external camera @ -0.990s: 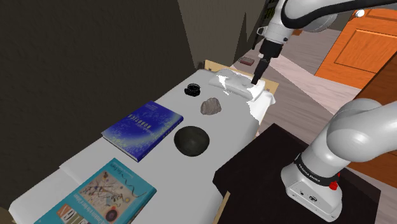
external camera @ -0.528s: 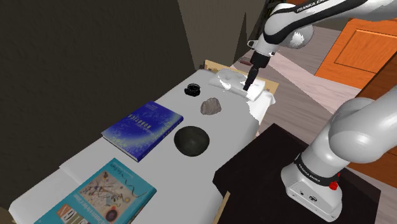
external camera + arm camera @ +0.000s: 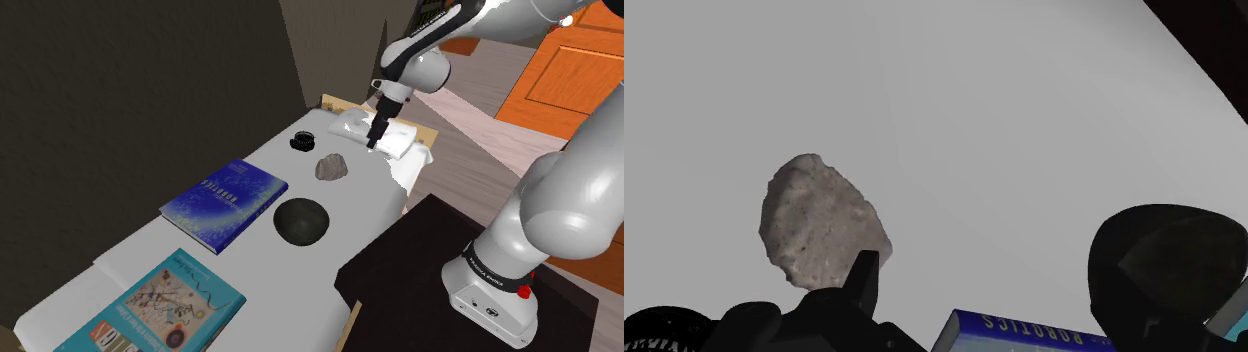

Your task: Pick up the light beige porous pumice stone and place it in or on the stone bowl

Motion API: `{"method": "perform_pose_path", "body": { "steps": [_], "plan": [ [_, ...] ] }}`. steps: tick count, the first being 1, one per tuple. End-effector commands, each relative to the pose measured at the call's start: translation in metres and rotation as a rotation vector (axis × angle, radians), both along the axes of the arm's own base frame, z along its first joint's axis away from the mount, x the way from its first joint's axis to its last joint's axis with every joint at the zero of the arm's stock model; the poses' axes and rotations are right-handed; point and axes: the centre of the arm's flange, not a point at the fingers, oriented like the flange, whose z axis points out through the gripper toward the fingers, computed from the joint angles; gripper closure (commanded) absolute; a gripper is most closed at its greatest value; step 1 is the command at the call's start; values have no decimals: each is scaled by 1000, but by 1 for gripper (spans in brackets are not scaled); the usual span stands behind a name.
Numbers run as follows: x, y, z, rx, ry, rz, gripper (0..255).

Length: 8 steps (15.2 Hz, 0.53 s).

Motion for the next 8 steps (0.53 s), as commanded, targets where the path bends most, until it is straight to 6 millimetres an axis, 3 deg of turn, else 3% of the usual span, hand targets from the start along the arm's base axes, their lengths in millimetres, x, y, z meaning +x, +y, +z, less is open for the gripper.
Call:
{"method": "perform_pose_path", "body": {
  "steps": [1,8],
  "plan": [
    [17,-8,-24,14,-20,40,0],
    [83,-24,-90,67,-79,173,0]
  ]
}}
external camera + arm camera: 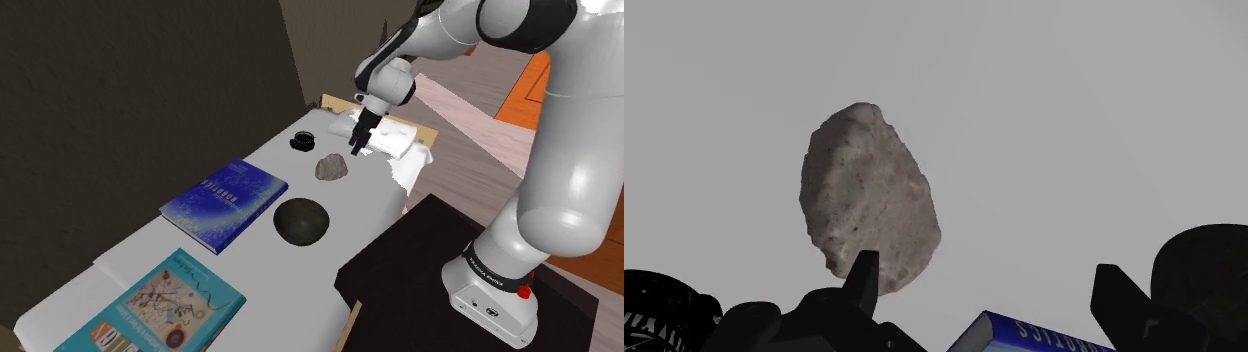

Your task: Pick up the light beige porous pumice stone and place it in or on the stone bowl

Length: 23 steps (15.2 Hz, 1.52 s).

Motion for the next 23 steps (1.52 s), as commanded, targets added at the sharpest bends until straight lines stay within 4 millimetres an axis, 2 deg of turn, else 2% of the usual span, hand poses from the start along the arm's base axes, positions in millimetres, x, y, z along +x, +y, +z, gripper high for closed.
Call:
{"method": "perform_pose_path", "body": {
  "steps": [1,7,15,23],
  "plan": [
    [22,-2,-19,18,-19,41,0],
    [82,-5,-72,63,-68,153,0],
    [86,12,-108,63,-68,153,0],
    [86,12,-107,63,-68,153,0]
  ]
}}
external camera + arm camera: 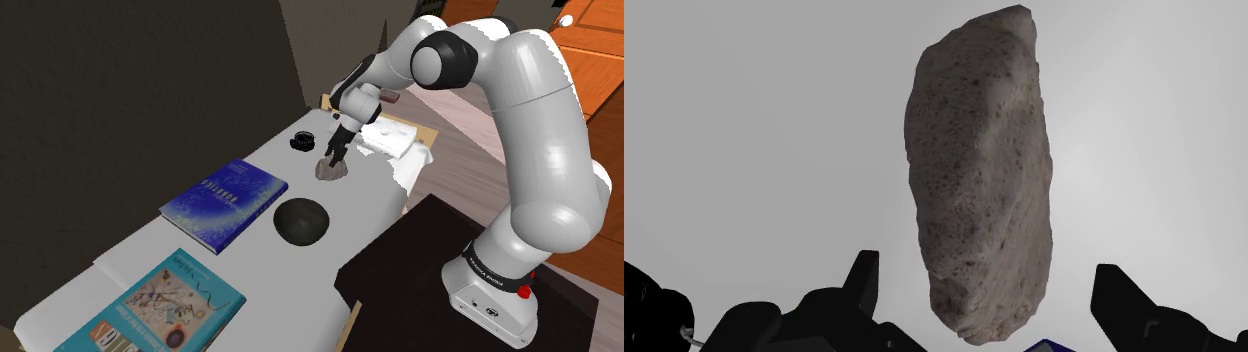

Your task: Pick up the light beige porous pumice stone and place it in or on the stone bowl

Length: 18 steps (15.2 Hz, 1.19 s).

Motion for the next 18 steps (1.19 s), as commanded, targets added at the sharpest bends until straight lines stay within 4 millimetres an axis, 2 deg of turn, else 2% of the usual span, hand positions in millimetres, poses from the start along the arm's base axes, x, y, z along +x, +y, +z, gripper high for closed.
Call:
{"method": "perform_pose_path", "body": {
  "steps": [1,10,18],
  "plan": [
    [0,0,0,0,0,0,255],
    [0,0,0,0,0,0,255],
    [0,0,42,0,0,0,255]
  ]
}}
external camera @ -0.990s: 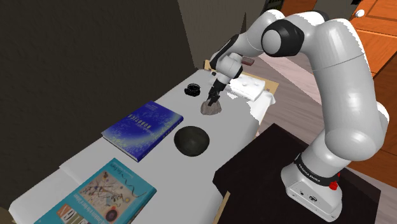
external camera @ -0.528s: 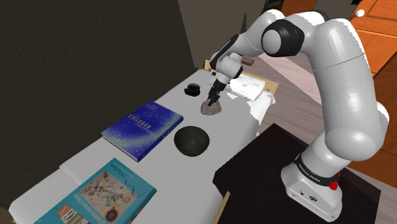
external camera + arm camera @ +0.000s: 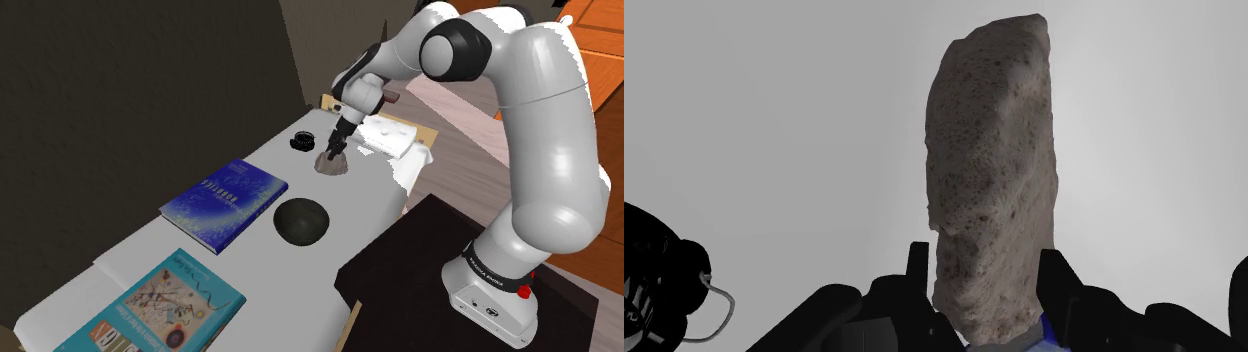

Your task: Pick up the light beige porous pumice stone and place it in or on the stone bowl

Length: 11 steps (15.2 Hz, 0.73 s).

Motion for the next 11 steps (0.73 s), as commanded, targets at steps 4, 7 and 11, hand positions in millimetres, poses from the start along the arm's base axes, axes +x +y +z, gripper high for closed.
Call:
{"method": "perform_pose_path", "body": {
  "steps": [4,7,11],
  "plan": [
    [0,-2,27,0,0,0,255],
    [0,-2,42,0,0,0,255],
    [0,-2,64,0,0,0,255]
  ]
}}
